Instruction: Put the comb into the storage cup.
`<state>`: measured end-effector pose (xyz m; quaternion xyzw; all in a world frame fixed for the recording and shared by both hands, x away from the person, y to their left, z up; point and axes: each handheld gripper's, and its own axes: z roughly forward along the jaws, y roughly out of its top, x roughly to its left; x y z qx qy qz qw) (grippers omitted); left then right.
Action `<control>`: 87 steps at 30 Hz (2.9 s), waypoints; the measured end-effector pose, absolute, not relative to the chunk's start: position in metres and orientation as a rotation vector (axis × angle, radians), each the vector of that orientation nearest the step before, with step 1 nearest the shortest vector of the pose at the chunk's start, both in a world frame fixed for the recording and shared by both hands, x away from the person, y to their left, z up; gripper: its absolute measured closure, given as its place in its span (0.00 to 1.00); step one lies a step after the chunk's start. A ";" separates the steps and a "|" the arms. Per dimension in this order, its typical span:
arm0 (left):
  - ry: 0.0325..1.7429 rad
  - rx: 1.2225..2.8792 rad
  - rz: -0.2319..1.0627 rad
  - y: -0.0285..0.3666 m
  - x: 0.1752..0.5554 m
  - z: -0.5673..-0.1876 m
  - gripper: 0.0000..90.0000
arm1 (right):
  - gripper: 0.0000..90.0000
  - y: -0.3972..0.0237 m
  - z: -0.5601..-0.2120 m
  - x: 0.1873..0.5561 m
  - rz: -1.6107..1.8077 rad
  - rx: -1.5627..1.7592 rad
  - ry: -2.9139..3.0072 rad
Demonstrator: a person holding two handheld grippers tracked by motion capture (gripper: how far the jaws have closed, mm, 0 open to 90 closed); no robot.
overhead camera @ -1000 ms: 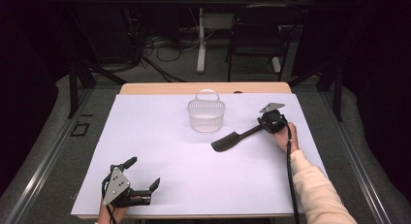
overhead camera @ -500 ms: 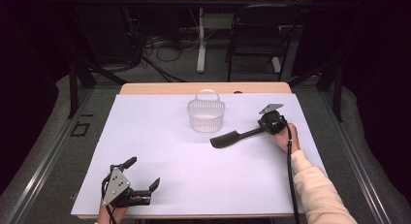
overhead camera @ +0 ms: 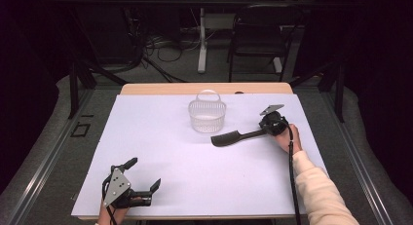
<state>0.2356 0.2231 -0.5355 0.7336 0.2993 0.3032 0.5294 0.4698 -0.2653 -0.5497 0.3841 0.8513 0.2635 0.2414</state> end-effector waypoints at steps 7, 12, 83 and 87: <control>0.710 1.759 0.727 0.222 0.236 -0.536 0.00 | 1.00 -0.267 -0.550 0.470 0.720 1.065 2.332; 0.711 1.759 0.727 0.223 0.236 -0.536 0.00 | 1.00 -0.268 -0.547 0.469 0.741 1.062 2.319; 0.708 1.761 0.725 0.222 0.237 -0.536 0.00 | 0.01 -0.243 -0.510 0.409 0.715 0.649 2.613; 0.709 1.759 0.724 0.222 0.236 -0.536 0.00 | 0.00 -0.241 -0.507 0.412 0.709 0.603 2.625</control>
